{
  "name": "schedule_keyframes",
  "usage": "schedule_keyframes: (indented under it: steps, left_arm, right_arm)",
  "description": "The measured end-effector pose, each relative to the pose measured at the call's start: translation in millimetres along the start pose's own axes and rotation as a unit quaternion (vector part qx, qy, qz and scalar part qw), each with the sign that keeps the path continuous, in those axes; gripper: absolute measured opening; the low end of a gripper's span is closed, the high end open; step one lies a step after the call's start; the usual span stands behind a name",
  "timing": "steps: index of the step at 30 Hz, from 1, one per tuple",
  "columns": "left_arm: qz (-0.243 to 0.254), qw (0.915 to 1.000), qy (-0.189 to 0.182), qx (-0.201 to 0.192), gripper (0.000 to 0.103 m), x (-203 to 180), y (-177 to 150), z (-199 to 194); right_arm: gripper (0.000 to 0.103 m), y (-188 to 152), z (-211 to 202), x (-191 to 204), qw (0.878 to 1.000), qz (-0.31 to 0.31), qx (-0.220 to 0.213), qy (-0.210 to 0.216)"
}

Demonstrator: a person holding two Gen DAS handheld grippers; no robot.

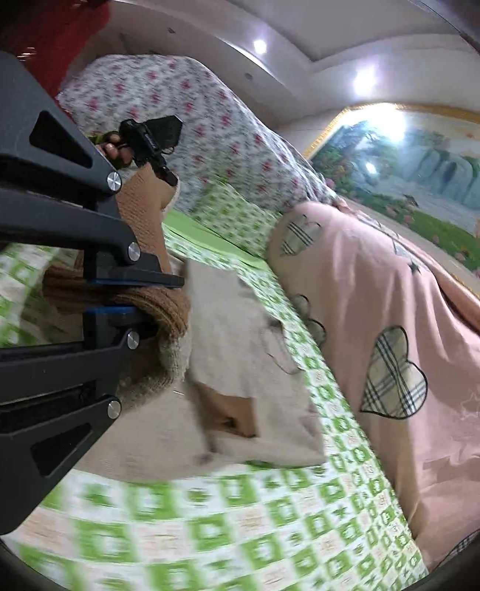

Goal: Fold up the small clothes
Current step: 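Lift the hem with both tools and fold it up toward the collar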

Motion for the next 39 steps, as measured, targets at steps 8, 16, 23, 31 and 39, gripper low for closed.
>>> schedule_keyframes:
  steps: [8,16,23,31,39]
  left_arm:
    - [0.005,0.9995,0.028,0.012,0.005,20,55,89]
    - [-0.025,0.995,0.085,0.046,0.006,81,65,158]
    - [-0.049,0.9888,0.123,0.07,0.022,98,43,161]
    - [0.022,0.9842,0.09,0.151,0.036,22,-44,160]
    - [0.068,0.9702,0.12,0.199,0.034,21,-27,224]
  right_arm:
    - [0.009,63,55,-63,0.999,0.018,0.0,-0.051]
    - [0.009,58,110,-127,0.991,0.046,0.051,-0.115]
    - [0.03,45,110,-147,0.984,0.094,0.073,-0.135]
    - [0.044,20,92,-65,0.983,-0.038,0.091,-0.154]
    - [0.042,-3,169,-58,0.947,-0.157,0.219,-0.177]
Point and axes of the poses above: each gripper's, at about its wrist camera, not at the fingertips, and z roughly the way its jaws point, x to its left, y to its top, the point moved 8 cm from there along z, roughly the way its jaws point, and after that the axes turned 10 degrees about -z, right-handed, at the moved point
